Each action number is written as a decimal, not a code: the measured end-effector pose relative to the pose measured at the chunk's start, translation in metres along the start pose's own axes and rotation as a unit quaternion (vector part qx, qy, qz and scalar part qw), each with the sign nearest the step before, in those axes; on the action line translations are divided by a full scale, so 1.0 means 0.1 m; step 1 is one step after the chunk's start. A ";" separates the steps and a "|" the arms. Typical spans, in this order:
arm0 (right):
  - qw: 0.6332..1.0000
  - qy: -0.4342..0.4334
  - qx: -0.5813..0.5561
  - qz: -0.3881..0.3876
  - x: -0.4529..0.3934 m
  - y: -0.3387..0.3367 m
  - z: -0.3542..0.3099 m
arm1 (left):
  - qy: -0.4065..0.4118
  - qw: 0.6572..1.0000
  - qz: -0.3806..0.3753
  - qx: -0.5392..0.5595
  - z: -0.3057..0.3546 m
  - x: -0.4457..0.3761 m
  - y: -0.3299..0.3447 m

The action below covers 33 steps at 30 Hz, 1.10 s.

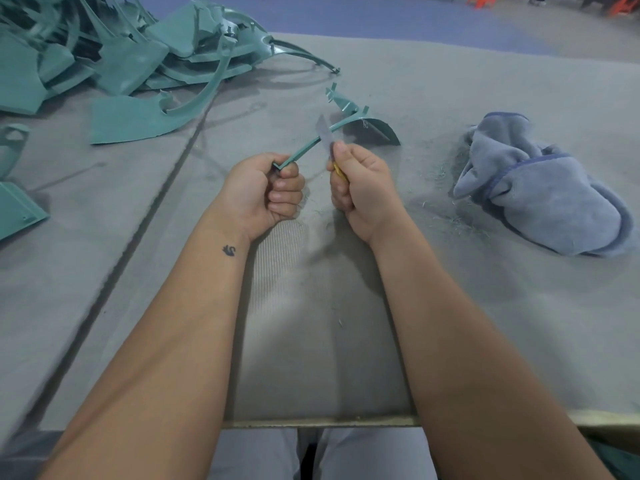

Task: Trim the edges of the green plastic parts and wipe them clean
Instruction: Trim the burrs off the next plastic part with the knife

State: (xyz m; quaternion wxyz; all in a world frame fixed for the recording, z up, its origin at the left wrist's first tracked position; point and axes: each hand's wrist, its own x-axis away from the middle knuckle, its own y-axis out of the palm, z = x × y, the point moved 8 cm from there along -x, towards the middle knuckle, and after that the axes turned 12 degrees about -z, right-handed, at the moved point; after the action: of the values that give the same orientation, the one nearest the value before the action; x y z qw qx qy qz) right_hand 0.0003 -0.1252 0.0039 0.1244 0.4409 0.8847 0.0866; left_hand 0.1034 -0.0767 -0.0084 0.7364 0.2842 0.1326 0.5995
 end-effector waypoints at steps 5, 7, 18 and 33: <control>0.995 0.008 -0.075 0.064 0.00 -0.10 0.04 | 0.041 0.990 0.125 -0.059 0.10 0.08 -0.16; 0.995 0.022 -0.069 0.069 0.00 -0.11 0.05 | 0.086 0.956 0.228 -0.163 0.24 0.17 -0.26; 0.994 0.035 0.084 -0.057 0.03 0.13 0.02 | 0.119 0.709 0.181 -0.671 0.33 0.12 0.05; 0.993 0.044 0.092 -0.058 0.02 0.17 0.03 | 0.145 0.924 0.113 -0.335 0.22 0.08 0.05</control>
State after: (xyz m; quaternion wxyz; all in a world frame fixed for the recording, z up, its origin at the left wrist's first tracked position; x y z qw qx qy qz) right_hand 0.0135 -0.1133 0.0050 0.0492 0.3941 0.9176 0.0163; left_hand 0.1131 -0.0747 0.0136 0.6889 -0.0558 -0.0033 0.7227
